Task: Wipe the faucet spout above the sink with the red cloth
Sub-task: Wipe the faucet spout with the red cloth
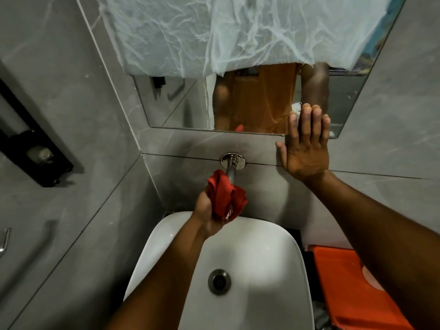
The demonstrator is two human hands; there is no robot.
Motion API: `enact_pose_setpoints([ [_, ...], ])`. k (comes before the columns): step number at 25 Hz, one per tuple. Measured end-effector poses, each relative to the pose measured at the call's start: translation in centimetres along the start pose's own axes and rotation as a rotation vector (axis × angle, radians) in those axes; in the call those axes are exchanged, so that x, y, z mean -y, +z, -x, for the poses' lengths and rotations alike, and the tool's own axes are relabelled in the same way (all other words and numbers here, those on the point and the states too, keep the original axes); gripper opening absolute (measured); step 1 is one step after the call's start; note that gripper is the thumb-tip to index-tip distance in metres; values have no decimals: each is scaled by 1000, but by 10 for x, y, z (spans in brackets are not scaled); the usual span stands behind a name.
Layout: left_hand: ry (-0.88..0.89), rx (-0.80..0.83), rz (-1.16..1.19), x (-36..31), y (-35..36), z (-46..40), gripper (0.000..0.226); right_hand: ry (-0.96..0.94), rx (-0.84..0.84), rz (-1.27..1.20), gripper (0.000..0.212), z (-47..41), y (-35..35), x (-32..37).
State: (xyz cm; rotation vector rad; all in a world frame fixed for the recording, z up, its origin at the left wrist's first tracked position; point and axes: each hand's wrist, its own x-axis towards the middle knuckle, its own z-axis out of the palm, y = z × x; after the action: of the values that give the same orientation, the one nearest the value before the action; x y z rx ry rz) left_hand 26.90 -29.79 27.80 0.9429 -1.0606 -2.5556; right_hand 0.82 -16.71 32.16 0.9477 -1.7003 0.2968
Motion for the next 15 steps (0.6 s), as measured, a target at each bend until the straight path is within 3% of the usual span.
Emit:
enact_pose_setpoints([
  [4,-71,23,12,41,-14,25,57,65,100,-31,75,-4,-20,8],
  [7,-93,54,124,61,-15,38,49,147,256,-72,77,-11,-47,23],
  [10,-97,39,184,61,-14,47,45,561,587,-421,77,7,-88,73],
  [12,-39,5,80,64,-9,50,45,989,963,-861,67,42,-123,108],
  [14,-30,-46,60,75,-8,54,44,1297,1328,-1215,60,76,-155,129],
  [15,-66,-67,105,81,-9,55,45,1390,1368,-1337,56,89,-163,132],
])
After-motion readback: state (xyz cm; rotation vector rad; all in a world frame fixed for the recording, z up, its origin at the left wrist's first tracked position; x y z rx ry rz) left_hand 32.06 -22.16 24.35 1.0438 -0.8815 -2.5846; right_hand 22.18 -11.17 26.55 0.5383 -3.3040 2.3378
